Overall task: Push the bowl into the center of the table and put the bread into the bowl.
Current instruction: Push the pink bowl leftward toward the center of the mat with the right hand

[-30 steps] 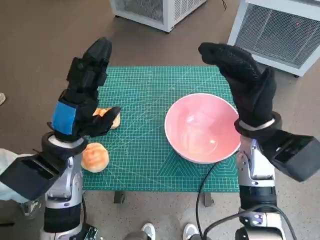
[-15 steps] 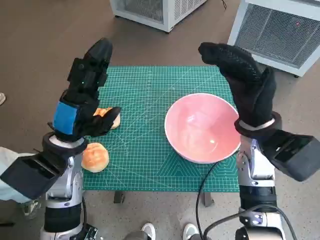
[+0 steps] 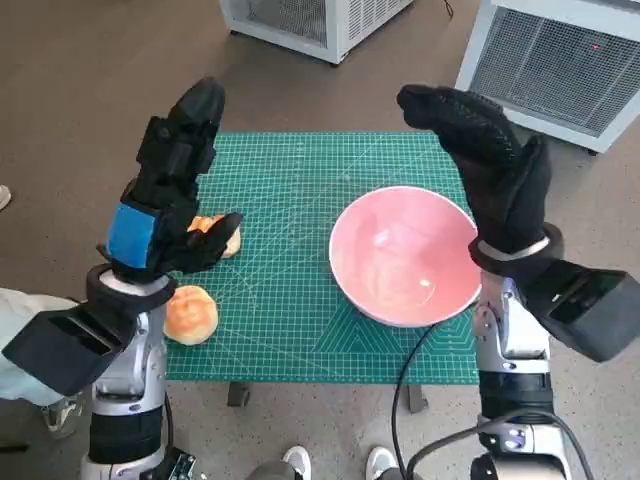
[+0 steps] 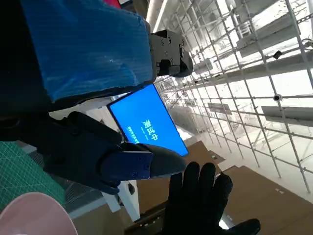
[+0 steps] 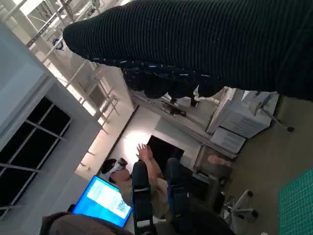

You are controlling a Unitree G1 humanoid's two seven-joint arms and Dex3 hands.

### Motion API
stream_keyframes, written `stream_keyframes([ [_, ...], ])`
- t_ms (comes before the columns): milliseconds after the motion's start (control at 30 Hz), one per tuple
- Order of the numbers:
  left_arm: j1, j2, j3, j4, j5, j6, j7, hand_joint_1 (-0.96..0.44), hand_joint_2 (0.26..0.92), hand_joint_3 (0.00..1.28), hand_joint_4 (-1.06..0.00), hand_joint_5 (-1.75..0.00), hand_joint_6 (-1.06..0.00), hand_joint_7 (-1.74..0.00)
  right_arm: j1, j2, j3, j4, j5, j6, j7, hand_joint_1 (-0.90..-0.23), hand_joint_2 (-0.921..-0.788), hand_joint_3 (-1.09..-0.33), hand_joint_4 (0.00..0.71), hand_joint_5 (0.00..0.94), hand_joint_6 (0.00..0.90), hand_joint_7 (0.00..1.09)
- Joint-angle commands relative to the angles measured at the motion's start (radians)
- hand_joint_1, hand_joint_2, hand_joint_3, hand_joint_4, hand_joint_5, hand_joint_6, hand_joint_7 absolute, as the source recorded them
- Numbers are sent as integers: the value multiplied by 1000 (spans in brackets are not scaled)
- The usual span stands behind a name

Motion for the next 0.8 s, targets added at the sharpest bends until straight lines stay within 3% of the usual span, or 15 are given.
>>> stream_keyframes([
  [33, 0, 7, 4, -2, -1, -7, 0, -666, 921, 428, -65, -1, 1, -429, 23, -11, -10, 22, 0, -6, 5, -722, -921, -859, 153, 11, -1, 548],
  [267, 5, 6, 4, -3, 2, -10, 2, -664, 921, 428, -62, 0, 1, -430, 22, -36, -50, 79, 32, -45, 36, -722, -921, -844, 160, 15, -1, 557],
  [433, 7, 9, 11, -5, -2, -10, 2, -661, 921, 428, -58, 0, 1, -429, 4, -63, -104, 179, 62, -100, 55, -719, -921, -816, 176, 21, -1, 572],
  [800, 17, 3, 19, -11, -1, -11, 9, -660, 921, 428, -53, 0, 1, -403, -46, -110, -218, 440, 52, -251, 6, -711, -921, -815, 205, 27, 2, 628],
])
